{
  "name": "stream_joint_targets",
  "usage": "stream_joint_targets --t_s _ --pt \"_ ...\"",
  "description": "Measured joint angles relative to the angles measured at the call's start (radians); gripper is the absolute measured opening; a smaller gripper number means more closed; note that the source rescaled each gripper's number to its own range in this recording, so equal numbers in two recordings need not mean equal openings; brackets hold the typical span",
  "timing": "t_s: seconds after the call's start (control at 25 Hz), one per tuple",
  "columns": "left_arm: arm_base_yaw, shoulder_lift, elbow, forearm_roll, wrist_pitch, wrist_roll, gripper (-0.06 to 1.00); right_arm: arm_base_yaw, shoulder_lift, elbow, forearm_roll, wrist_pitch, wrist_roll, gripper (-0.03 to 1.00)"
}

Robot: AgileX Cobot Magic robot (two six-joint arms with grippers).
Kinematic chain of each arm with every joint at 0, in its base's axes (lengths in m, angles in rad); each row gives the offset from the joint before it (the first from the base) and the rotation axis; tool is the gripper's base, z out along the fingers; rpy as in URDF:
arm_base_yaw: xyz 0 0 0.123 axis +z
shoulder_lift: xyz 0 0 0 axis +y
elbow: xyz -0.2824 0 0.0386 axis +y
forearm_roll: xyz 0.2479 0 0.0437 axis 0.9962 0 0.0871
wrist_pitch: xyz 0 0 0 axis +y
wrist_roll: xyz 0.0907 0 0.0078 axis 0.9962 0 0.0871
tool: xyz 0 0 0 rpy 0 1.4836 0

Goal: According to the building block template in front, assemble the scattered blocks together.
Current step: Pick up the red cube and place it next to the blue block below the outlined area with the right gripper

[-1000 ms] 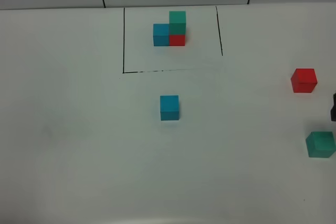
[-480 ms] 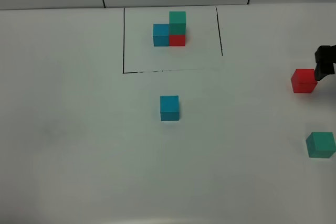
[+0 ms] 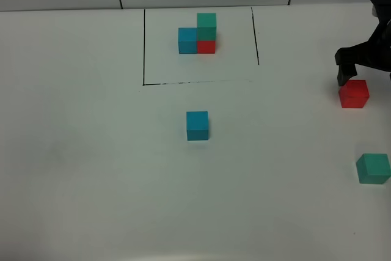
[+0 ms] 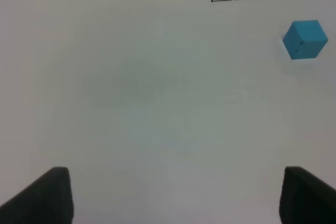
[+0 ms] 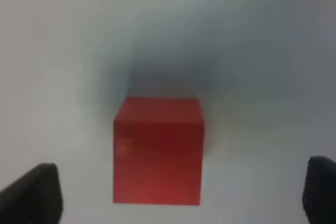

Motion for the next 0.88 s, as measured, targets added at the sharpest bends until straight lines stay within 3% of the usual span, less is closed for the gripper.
stream_joint_targets --t_s 0.24,0.4,0.56,0.68,0.72,0.76,0.88 --pt "0.000 0.000 0.000 0.000 0.000 0.000 0.98 -0.020 0.062 -0.010 0.009 -0.004 0.001 0.83" --pt "0.000 0.000 0.000 0.000 0.000 0.000 0.98 -0.023 0.090 -0.010 0.013 -0.022 -0.001 0.73" --pt "0.000 0.000 0.000 0.000 0.000 0.000 0.98 -0.024 0.097 -0.010 0.015 -0.031 -0.004 0.50" --pt "0.000 0.000 0.000 0.000 0.000 0.000 0.98 -0.024 0.099 -0.010 0.021 -0.027 -0.004 0.21" --pt "0.000 0.000 0.000 0.000 0.000 0.000 0.98 -0.024 0.099 -0.010 0.021 -0.019 -0.006 0.06" --pt "0.000 0.000 0.000 0.000 0.000 0.000 0.98 -0.024 0.099 -0.010 0.021 -0.011 -0.012 0.00" --pt "0.000 0.000 0.000 0.000 0.000 0.000 0.98 -0.024 0.091 -0.010 0.021 0.033 -0.072 0.01"
